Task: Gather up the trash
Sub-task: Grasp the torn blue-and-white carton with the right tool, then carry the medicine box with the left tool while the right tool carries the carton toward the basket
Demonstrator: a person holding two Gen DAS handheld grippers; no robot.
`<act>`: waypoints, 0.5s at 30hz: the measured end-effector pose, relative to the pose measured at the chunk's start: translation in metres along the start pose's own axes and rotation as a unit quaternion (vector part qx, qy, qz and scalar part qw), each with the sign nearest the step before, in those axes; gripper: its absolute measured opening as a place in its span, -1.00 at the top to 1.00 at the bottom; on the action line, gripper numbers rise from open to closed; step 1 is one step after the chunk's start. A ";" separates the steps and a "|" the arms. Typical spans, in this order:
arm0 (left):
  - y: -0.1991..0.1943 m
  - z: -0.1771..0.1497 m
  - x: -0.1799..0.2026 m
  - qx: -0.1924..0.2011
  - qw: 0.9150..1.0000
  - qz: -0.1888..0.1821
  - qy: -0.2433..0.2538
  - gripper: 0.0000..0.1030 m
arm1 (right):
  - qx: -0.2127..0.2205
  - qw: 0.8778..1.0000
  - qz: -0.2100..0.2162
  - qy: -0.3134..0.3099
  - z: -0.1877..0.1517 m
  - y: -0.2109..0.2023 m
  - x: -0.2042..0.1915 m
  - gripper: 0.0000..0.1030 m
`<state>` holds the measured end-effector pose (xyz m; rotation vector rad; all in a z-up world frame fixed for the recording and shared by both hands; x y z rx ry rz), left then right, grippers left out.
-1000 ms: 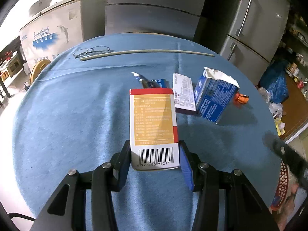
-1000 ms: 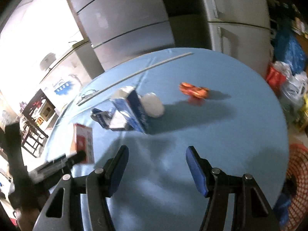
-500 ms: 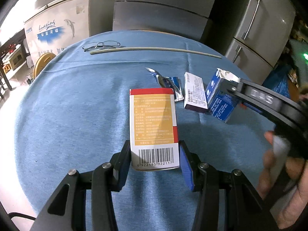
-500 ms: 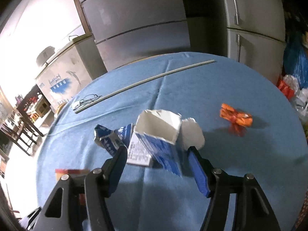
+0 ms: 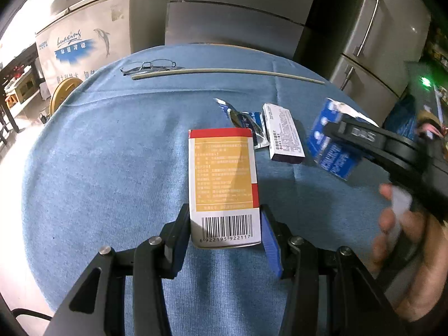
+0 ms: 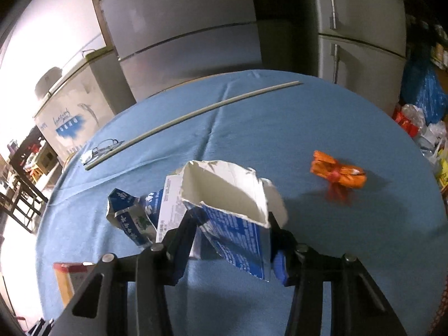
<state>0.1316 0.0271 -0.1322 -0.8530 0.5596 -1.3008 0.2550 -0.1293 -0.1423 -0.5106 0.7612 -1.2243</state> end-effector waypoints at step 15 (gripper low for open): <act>-0.012 -0.009 0.008 0.009 1.000 0.009 0.014 0.05 | -0.002 0.999 0.048 0.007 -0.073 -0.087 0.017 0.00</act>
Point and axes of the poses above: each gripper's, at about its wrist camera, not at the fingertips, and y roughly the way its jaws point, x to its right, z to its top, the point moved 8 cm from there along y, roughly the way its jaws point, and after that the axes turned 5 degrees about z, right-handed, at the moved point
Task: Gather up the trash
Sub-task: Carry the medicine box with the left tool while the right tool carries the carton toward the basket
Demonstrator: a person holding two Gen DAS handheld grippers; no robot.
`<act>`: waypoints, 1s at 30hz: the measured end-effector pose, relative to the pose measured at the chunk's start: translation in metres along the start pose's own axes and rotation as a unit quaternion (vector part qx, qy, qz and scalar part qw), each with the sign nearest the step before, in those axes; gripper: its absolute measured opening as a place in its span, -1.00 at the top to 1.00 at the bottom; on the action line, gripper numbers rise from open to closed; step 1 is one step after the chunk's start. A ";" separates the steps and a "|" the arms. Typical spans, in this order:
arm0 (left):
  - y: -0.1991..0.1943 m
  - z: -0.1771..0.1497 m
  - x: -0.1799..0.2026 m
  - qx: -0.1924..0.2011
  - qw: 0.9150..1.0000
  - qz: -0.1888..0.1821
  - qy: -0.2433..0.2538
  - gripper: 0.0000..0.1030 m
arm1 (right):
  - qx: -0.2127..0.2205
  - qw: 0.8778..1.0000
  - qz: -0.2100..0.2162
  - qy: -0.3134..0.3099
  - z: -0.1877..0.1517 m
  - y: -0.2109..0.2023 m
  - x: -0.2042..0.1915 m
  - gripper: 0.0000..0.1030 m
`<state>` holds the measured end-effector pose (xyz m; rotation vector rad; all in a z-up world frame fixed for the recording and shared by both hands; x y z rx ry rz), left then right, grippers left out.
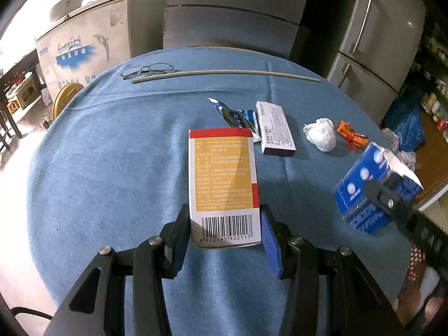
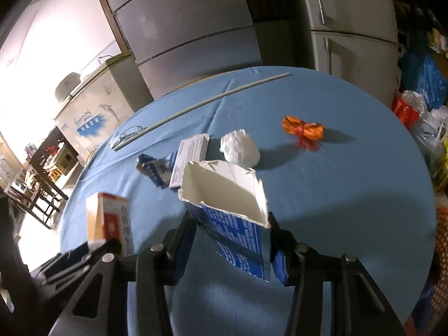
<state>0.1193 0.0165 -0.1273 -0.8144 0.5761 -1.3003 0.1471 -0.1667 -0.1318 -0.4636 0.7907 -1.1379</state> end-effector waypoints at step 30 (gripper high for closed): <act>-0.007 -0.019 0.019 0.003 0.999 0.005 0.036 0.05 | 0.005 1.000 -0.001 0.029 -0.037 -0.035 0.024 0.00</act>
Point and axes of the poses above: each gripper's, at about its wrist camera, not at the fingertips, and y roughly the way its jaws point, x to its right, z to its top, the point moved 8 cm from there along y, roughly the way its jaws point, and after that the axes turned 5 degrees about z, right-handed, at the moved point
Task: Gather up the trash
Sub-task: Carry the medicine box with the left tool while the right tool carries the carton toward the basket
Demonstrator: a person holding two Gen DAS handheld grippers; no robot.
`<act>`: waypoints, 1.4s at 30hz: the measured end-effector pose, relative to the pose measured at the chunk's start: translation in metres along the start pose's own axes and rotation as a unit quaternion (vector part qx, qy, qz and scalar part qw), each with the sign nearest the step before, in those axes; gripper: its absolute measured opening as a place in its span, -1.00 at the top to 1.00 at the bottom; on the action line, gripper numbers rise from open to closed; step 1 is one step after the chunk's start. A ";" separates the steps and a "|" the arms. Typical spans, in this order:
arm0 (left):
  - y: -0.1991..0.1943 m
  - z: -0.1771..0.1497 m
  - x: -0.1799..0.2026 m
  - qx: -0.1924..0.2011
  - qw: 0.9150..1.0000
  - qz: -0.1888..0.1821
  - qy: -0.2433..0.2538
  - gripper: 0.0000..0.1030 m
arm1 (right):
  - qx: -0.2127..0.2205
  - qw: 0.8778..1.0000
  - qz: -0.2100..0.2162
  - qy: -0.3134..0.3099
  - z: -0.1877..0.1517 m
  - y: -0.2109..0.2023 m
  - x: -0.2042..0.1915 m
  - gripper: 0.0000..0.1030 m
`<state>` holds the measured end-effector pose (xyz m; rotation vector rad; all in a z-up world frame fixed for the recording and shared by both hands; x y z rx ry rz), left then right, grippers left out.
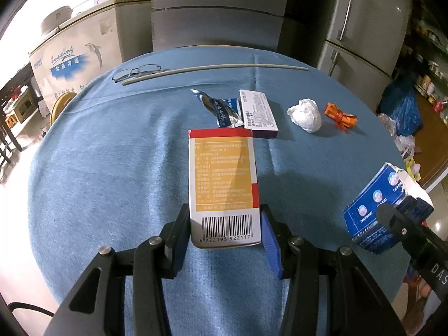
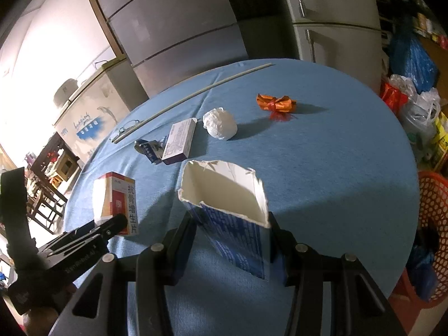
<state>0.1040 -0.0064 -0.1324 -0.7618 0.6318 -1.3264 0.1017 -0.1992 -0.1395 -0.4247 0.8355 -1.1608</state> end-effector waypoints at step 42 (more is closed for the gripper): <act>-0.012 -0.004 0.044 0.009 0.998 -0.013 0.056 0.05 | 0.031 0.998 -0.018 0.051 -0.003 -0.034 0.036 0.00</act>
Point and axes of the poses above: each gripper's, at about its wrist camera, not at the fingertips, and y roughly the way its jaws point, x to its right, z to its top, the point moved 8 cm from there along y, roughly the way its jaws point, and after that the axes turned 5 degrees about z, right-handed, at the moved point
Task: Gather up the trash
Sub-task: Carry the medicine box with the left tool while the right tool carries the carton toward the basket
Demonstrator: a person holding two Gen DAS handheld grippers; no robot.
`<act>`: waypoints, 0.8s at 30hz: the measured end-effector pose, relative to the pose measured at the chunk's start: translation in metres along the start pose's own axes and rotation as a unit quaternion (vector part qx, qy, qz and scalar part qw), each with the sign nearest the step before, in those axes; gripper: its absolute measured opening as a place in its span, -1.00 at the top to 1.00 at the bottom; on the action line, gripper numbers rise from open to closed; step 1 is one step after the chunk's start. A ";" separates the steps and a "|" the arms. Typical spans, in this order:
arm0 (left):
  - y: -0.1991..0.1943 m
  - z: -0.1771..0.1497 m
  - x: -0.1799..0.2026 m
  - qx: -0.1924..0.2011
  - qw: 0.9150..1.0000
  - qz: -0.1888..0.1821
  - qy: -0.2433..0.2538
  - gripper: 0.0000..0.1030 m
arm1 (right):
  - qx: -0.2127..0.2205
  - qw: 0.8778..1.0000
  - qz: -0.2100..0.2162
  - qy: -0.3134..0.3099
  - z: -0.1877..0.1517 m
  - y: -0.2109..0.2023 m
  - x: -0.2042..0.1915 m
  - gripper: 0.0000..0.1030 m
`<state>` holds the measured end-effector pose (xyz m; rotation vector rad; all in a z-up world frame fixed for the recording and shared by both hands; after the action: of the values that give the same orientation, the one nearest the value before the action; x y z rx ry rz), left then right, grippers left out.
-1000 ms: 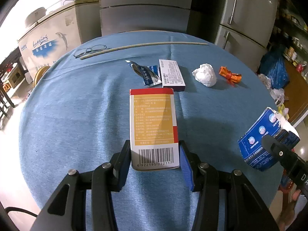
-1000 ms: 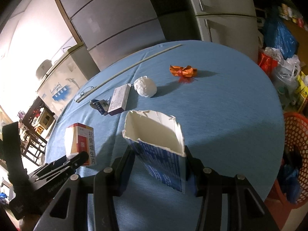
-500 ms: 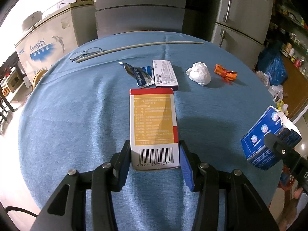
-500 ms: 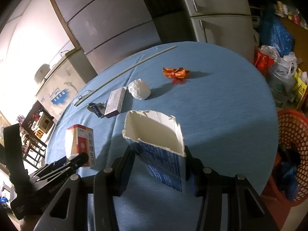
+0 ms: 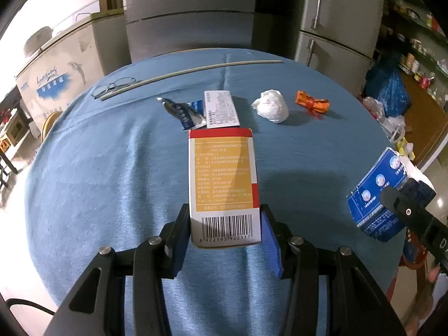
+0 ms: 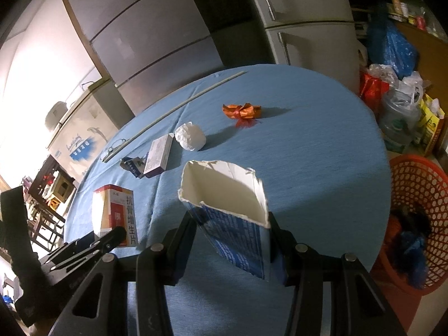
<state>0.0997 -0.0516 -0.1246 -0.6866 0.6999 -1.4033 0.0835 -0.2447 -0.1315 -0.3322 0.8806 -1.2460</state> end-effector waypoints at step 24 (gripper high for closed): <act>-0.014 0.000 0.052 0.012 0.998 -0.029 0.047 0.05 | 0.015 0.999 -0.018 0.025 0.002 -0.020 0.029 0.00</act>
<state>0.0929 -0.1042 -0.1153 -0.6298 0.7417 -1.5020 0.0732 -0.2785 -0.1291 -0.2963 0.9012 -1.3046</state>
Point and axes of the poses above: each gripper's, at about its wrist camera, not at the fingertips, and y roughly the way its jaws point, x to its right, z to its top, the point moved 8 cm from there along y, roughly the way its jaws point, and after that the axes turned 5 degrees about z, right-handed, at the moved point
